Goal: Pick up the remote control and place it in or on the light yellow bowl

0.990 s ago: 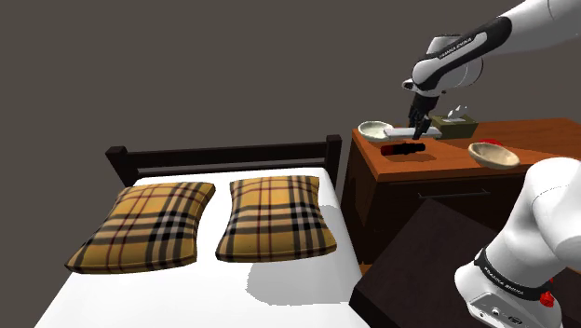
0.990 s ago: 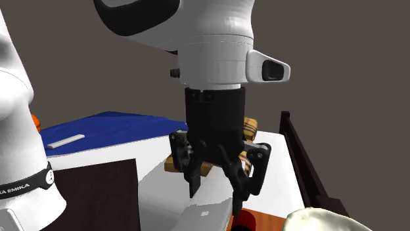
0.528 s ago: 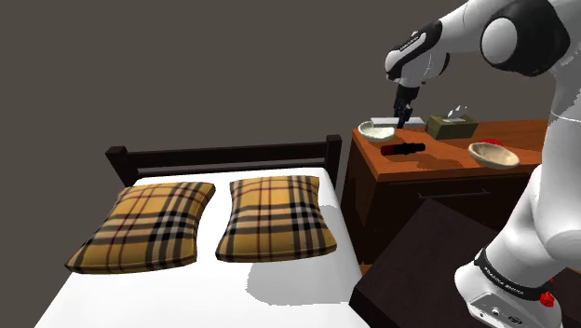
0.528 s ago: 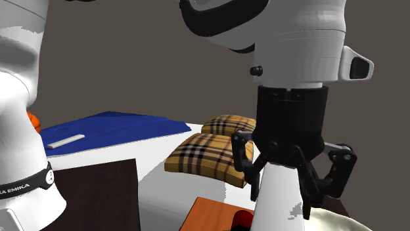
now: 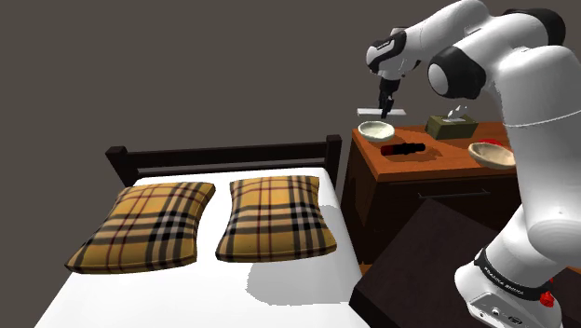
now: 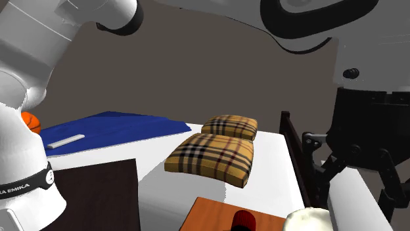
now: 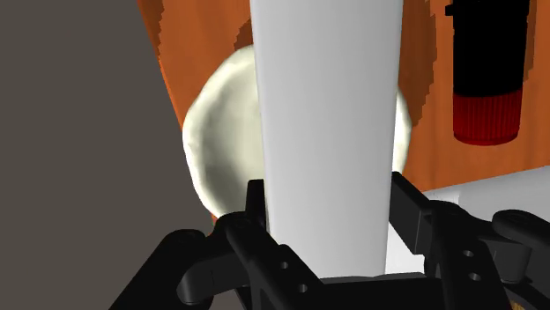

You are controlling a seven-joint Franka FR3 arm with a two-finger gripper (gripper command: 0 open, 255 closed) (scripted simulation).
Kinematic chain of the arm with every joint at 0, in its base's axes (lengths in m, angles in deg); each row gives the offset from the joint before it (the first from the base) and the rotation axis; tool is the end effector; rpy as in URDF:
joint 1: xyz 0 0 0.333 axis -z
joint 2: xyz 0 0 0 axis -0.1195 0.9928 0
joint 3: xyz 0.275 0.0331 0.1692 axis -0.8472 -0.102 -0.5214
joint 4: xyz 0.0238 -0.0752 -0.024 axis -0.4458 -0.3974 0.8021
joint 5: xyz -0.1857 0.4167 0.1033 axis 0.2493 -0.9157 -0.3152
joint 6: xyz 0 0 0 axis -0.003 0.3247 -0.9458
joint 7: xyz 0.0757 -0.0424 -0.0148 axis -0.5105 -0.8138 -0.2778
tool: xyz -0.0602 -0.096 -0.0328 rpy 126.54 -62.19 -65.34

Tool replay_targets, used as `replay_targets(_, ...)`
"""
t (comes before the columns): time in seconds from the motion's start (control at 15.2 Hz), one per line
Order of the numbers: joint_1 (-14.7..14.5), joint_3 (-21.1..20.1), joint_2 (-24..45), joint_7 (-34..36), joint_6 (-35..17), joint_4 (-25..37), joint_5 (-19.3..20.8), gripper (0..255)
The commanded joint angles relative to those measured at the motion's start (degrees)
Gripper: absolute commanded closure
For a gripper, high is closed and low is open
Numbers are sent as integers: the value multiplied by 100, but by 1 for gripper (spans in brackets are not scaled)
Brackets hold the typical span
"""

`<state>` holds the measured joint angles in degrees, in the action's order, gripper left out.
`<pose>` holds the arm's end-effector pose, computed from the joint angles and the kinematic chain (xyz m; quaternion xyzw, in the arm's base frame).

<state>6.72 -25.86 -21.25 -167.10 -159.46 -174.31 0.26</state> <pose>0.6284 -0.4419 0.3260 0.9367 0.3499 0.0036 0.0101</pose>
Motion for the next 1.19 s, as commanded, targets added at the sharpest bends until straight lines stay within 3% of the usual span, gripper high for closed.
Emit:
replay_targets(0.0, 129, -81, 185, -26, 11, 183, -89, 255)
replay_targets(0.73, 222, -310, 577, -190, -594, -83, -372, 255)
replay_targets(1.12, 222, -310, 577, -190, -594, -83, -372, 255)
